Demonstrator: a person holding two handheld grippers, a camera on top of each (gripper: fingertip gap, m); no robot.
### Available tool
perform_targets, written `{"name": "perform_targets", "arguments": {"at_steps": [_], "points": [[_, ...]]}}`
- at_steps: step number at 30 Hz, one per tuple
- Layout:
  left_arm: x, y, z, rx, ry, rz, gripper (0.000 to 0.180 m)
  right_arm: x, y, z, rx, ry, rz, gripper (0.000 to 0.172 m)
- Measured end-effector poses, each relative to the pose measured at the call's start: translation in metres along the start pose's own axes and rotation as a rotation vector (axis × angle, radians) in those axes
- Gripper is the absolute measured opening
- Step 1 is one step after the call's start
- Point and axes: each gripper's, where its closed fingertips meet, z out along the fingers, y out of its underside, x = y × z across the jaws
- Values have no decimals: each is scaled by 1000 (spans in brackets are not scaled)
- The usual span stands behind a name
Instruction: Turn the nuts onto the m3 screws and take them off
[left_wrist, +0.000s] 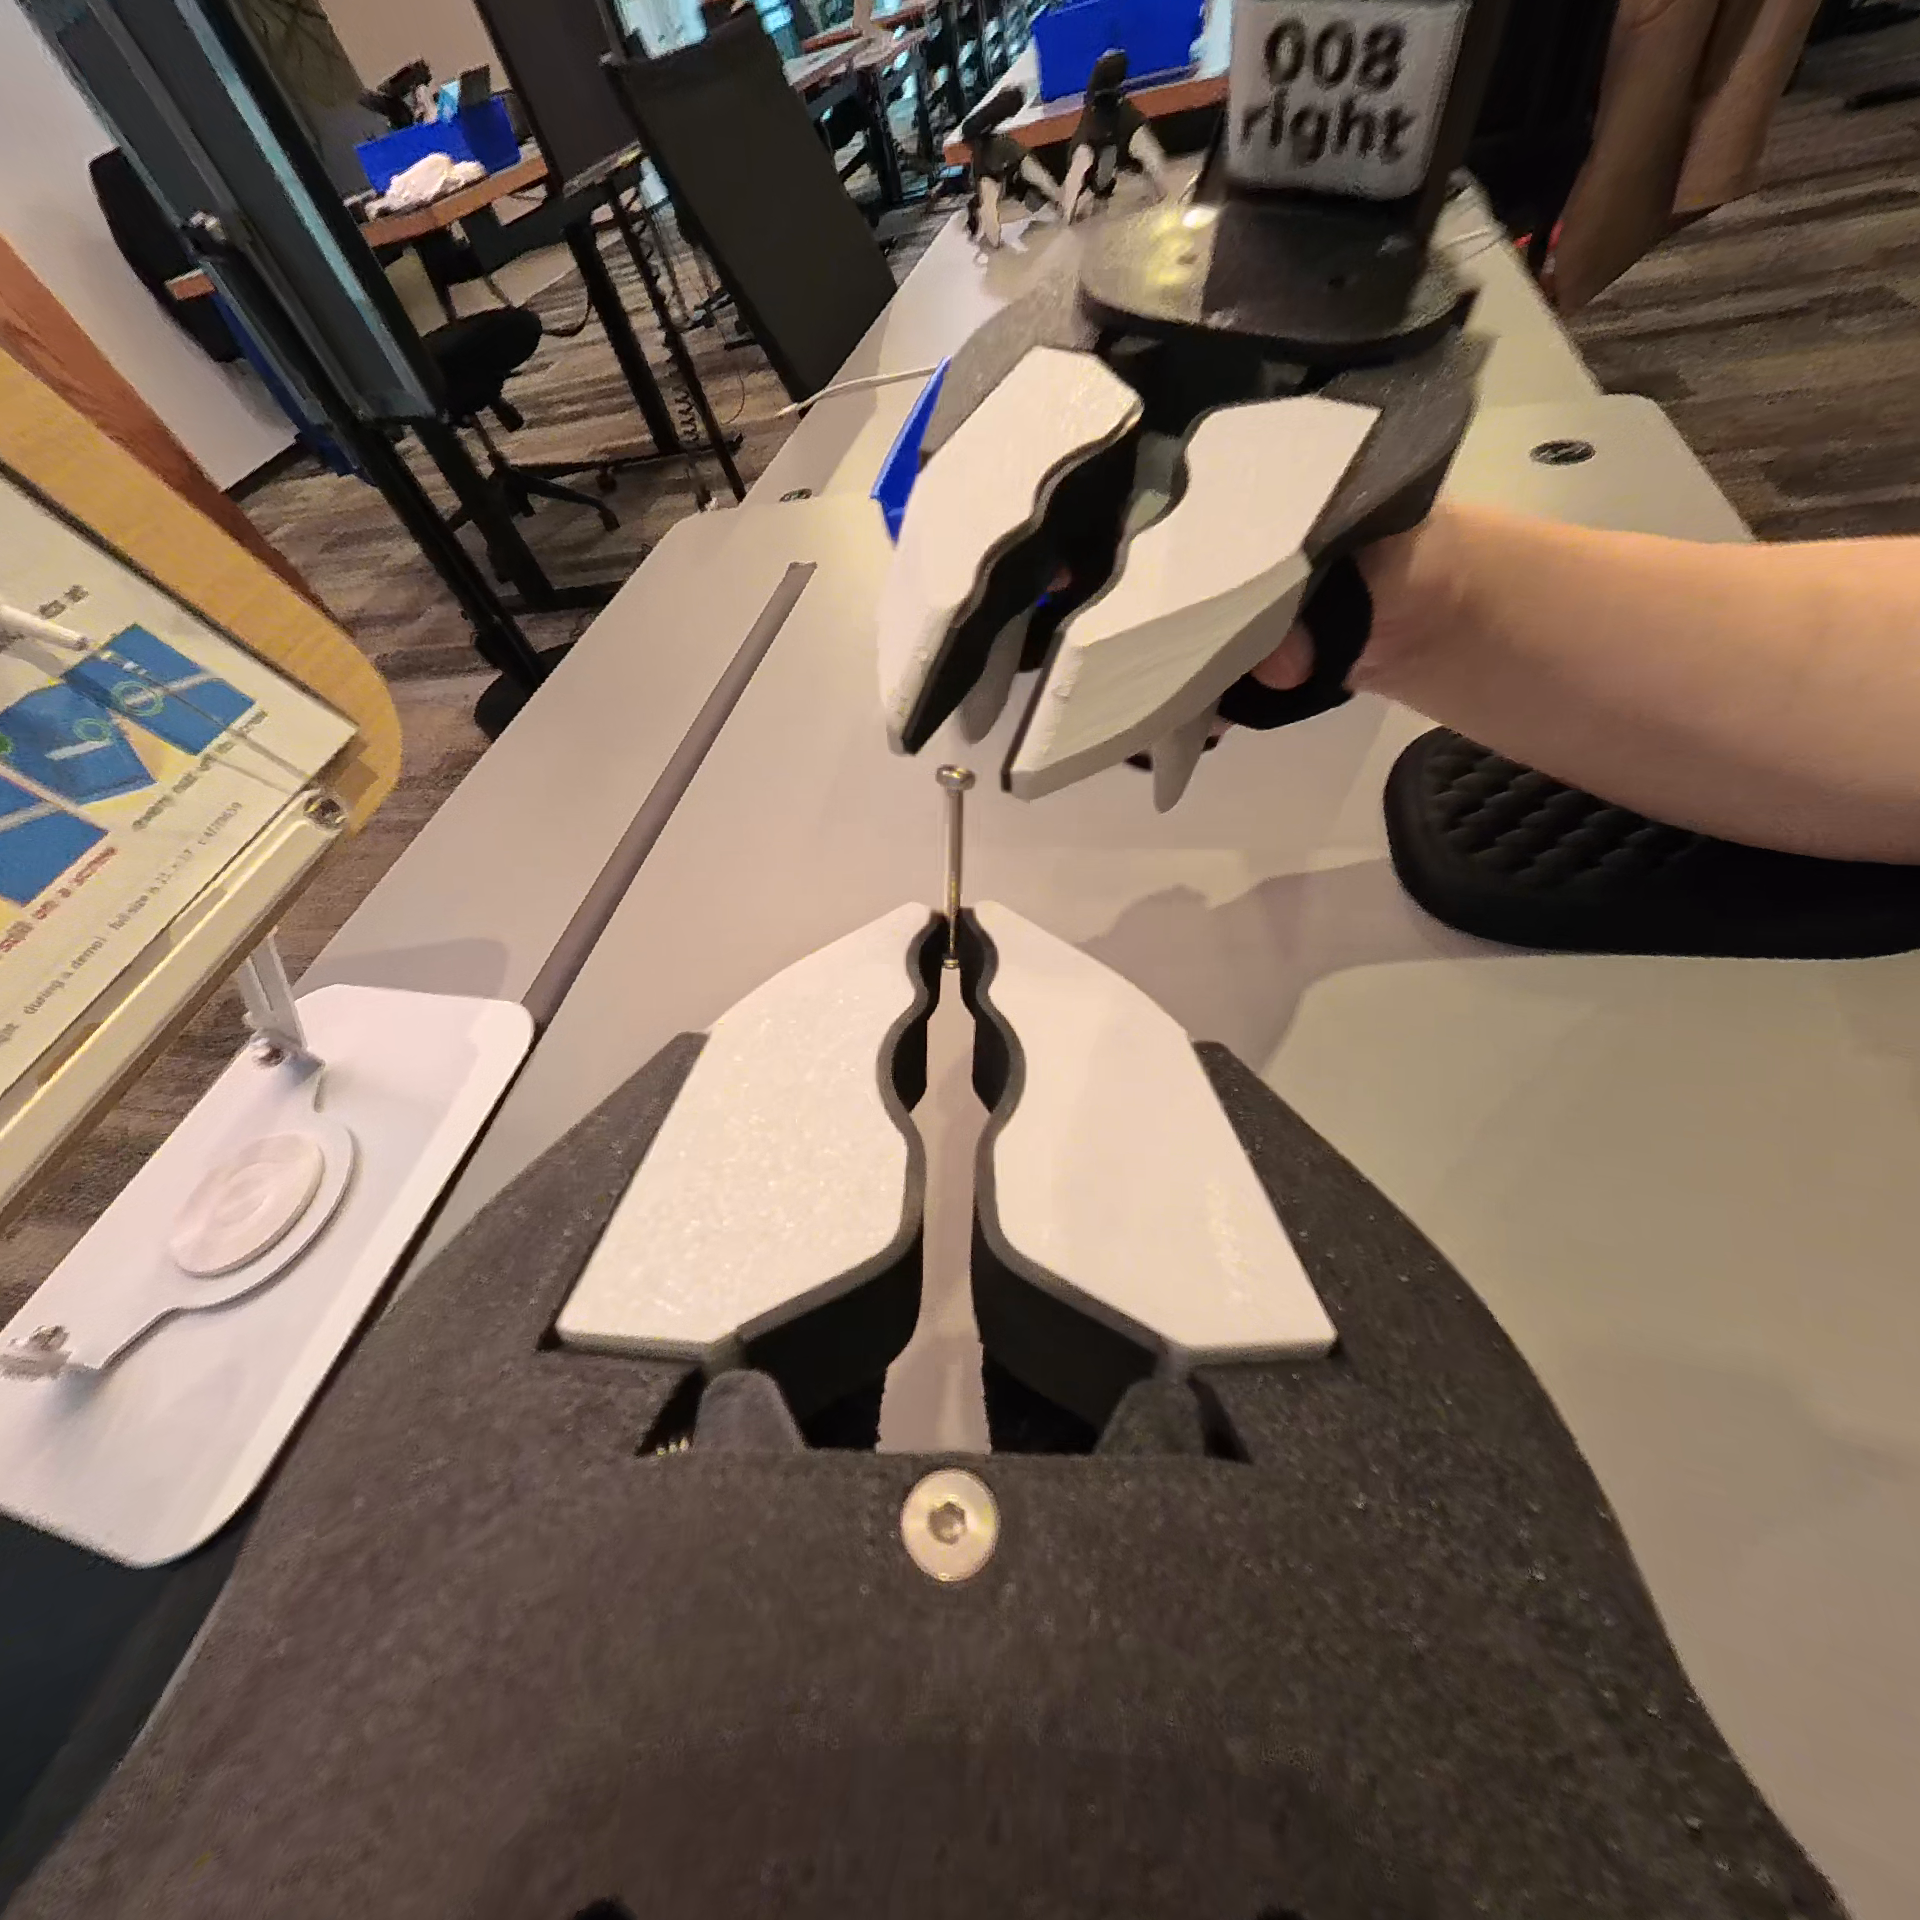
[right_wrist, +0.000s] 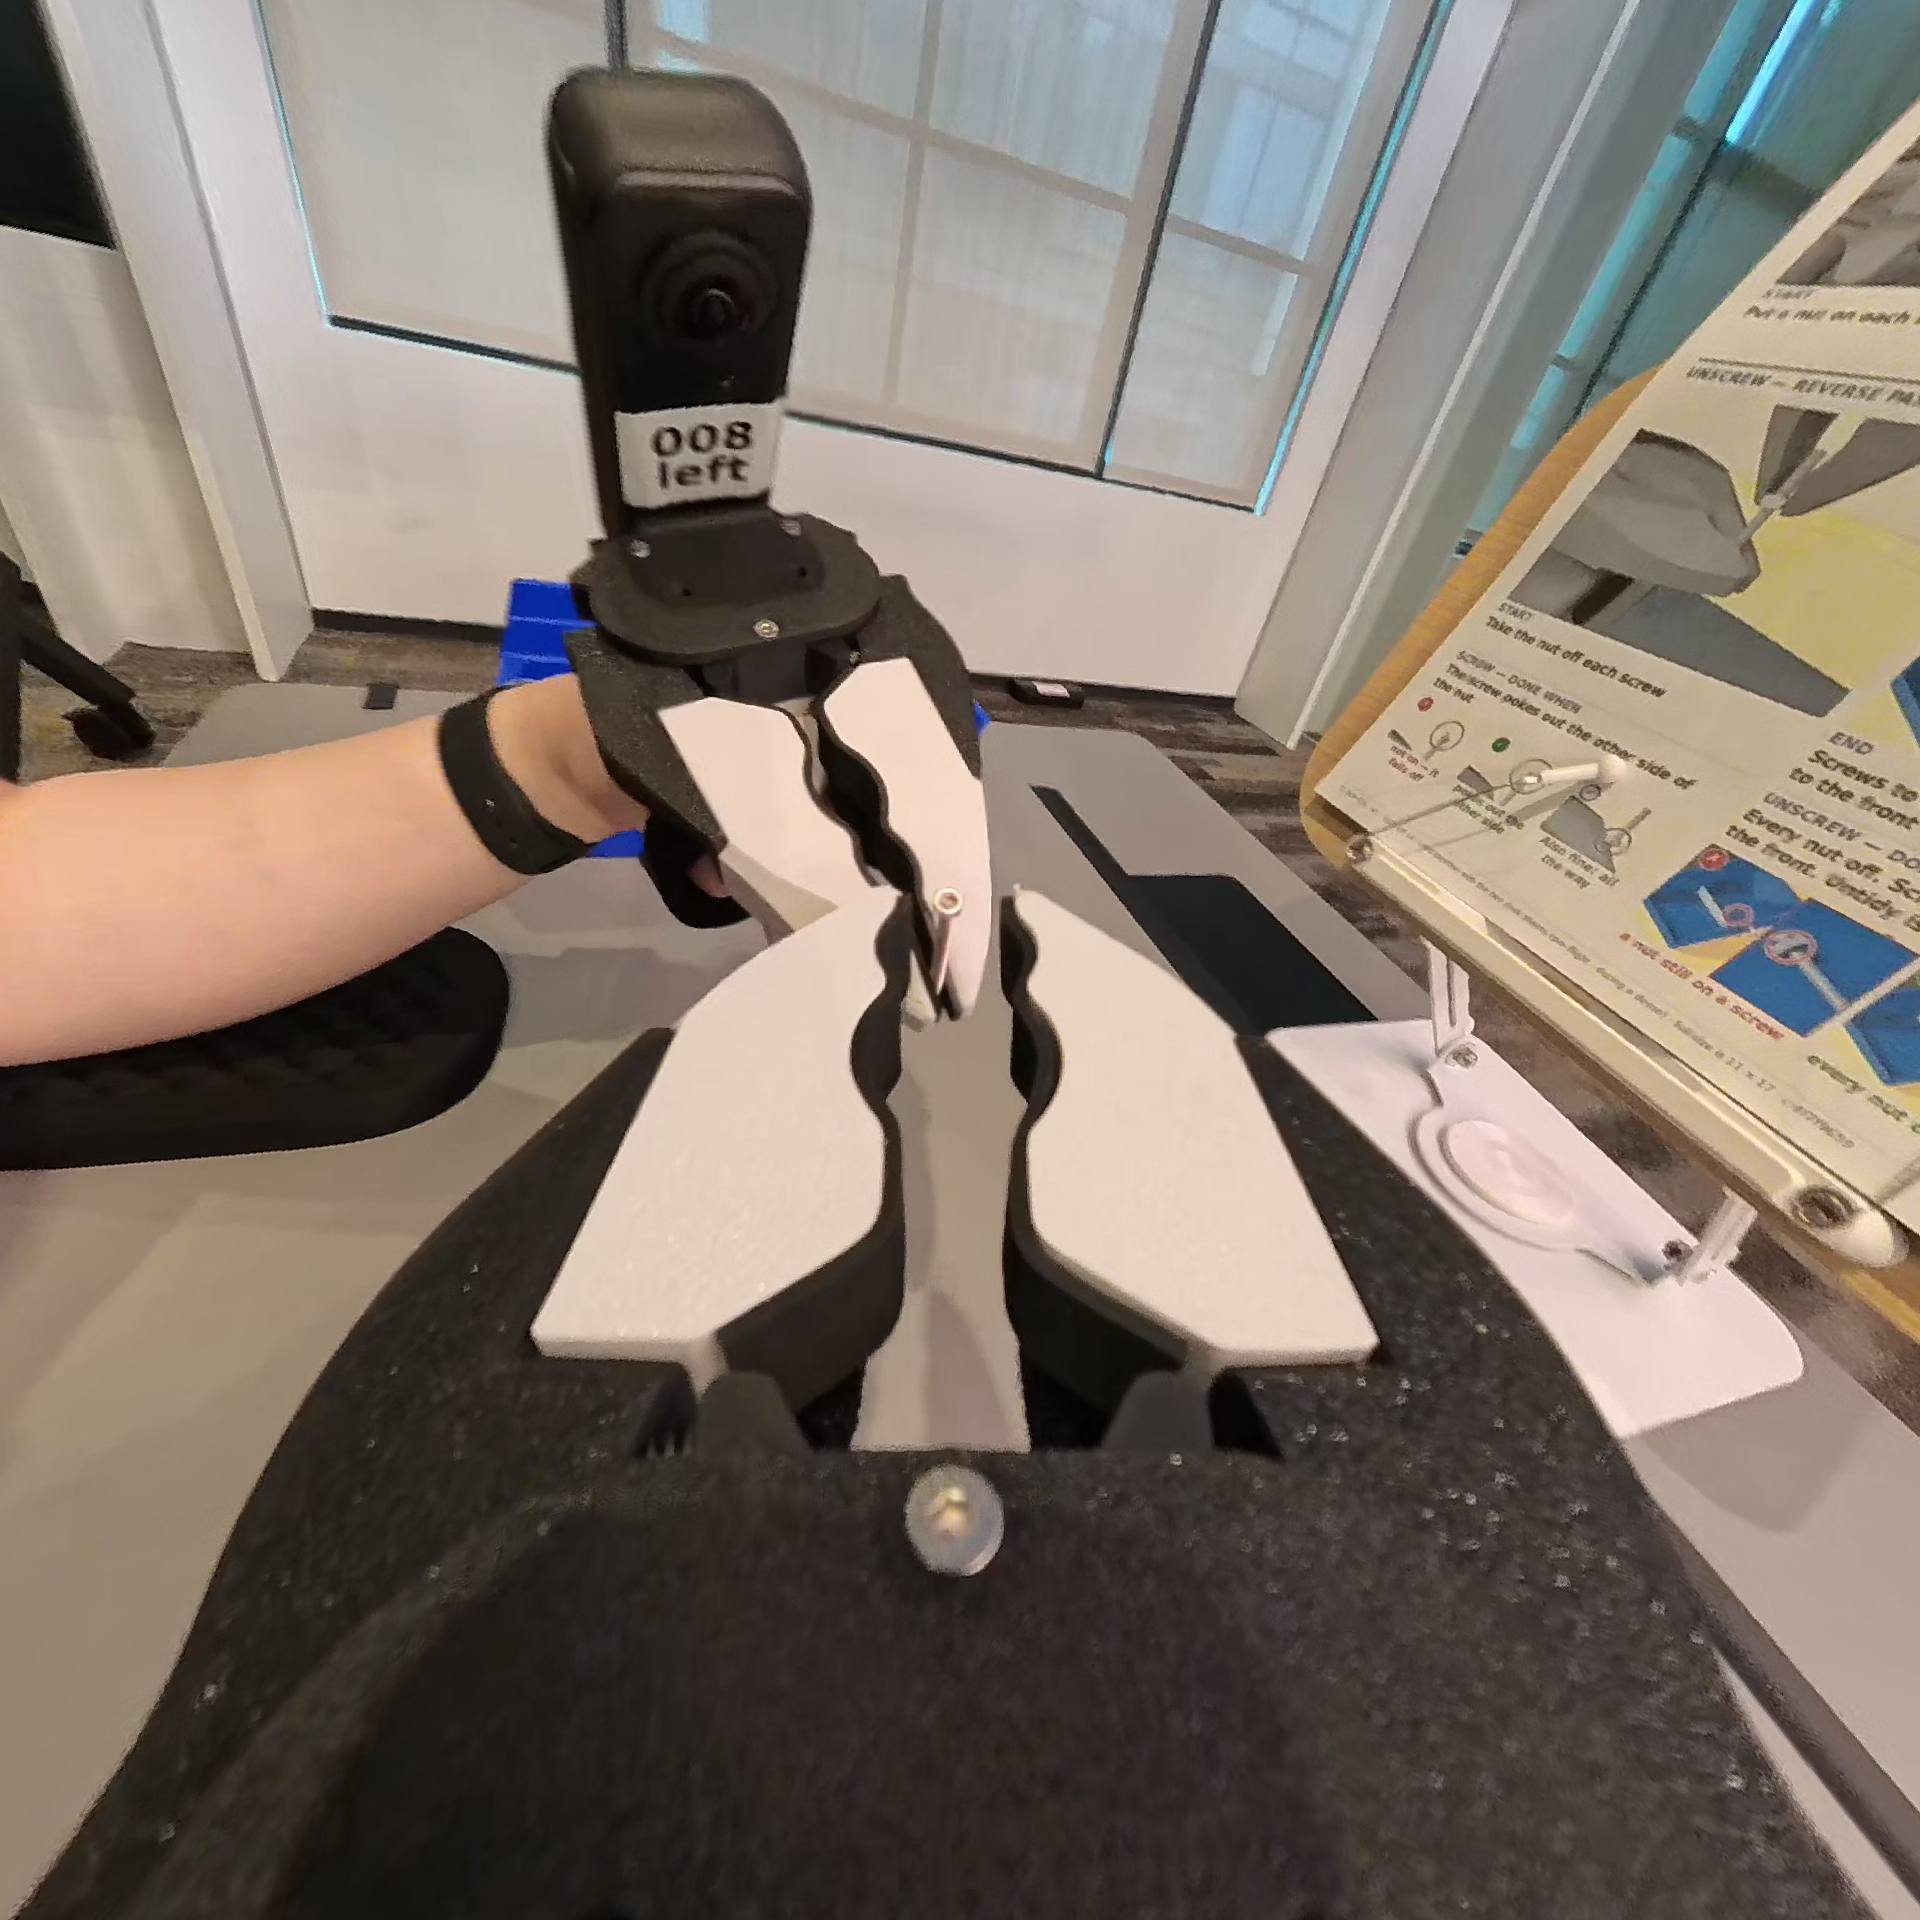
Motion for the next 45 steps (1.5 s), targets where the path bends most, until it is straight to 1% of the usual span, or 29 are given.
{"name": "perform_targets", "arguments": {"at_steps": [1, 4, 8, 15, 24, 38, 45], "points": [[4, -4, -1, 21, 25, 1, 2, -3, -2, -1, 19, -18, -4, 16], [15, -14, -4, 71, 76, 12, 2, -9, -9, -4, 59, -41, -47, 16], [20, -20, -7, 97, 101, 23, 2, -21, -22, -10, 110, -63, -147, 16], [30, -31, -12, 151, 156, 18, 2, -28, -31, -12, 155, -91, -146, 16], [36, -33, -11, 158, 181, 21, 2, -32, -36, -15, 161, -80, -206, 12], [37, -34, -10, 164, 188, 14, 2, -30, -31, -13, 134, -82, -203, 6], [37, -31, -10, 141, 173, 45, 2, -33, -27, -12, 116, -157, -88, 6]]}}
